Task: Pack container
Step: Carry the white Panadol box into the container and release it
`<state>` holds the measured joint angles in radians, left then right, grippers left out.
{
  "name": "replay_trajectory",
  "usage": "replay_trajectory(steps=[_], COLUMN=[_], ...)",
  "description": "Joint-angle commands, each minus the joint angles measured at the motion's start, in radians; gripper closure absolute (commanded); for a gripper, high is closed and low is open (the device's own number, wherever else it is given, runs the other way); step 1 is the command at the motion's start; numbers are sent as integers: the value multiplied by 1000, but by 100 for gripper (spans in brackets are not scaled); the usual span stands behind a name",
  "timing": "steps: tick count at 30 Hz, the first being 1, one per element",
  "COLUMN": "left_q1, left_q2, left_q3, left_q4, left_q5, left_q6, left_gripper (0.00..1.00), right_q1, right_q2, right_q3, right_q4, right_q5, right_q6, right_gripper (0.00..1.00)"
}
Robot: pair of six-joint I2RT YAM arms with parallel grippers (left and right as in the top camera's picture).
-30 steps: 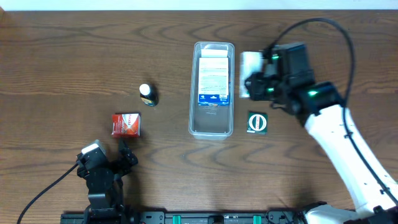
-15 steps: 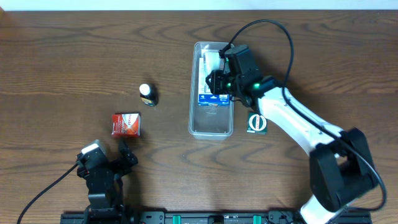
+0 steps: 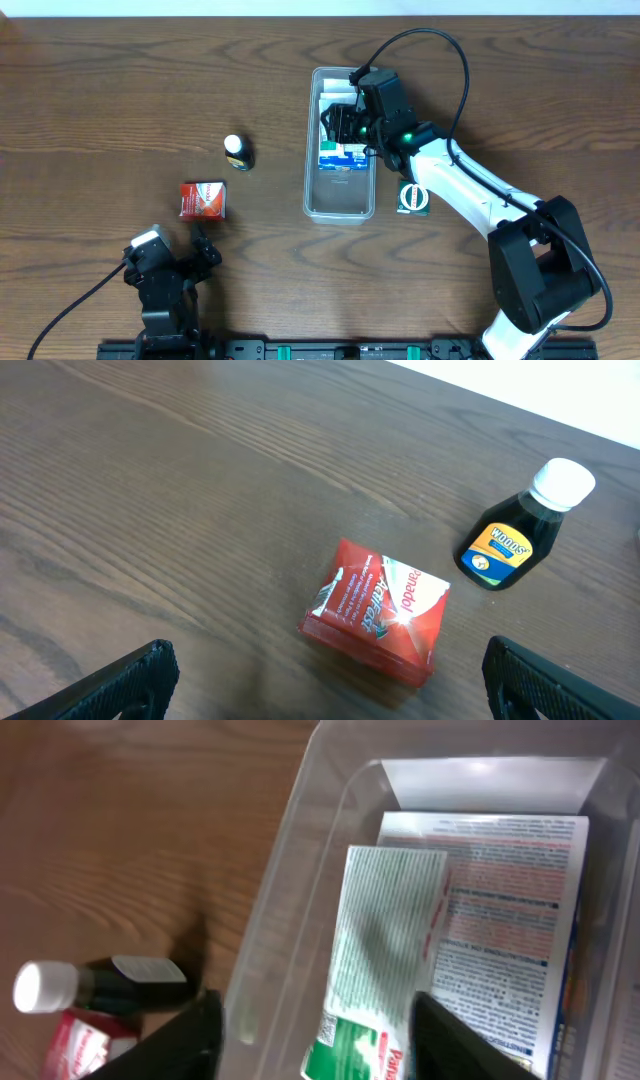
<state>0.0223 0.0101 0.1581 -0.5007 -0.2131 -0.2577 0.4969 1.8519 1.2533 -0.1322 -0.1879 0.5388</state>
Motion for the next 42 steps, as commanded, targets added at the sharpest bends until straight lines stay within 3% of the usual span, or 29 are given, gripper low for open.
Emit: replay_trajectory(steps=[1,3,8,12,42], left_q1=[-2,-2,-2,-2,-2], left_q2=[-6,-6,-6,-6,-6], left_q3=[-18,-18,-18,-18,-18], left_q4=[-2,-2,-2,-2,-2], left_q5=[-9,-9,-9,-9,-9], left_q6=[17,17,17,17,17], left_gripper=[2,2,2,2,2], right_q1=[-12,-12,-7,-6,39], right_q2=[2,2,3,16,160], right_q3=[7,7,7,7,7], right_q4=[-4,-18,-26,-23,28], right_q5=[-8,-11,16,66,90], right_q6=[7,7,8,19,29], right_gripper=[61,77,90,94,98])
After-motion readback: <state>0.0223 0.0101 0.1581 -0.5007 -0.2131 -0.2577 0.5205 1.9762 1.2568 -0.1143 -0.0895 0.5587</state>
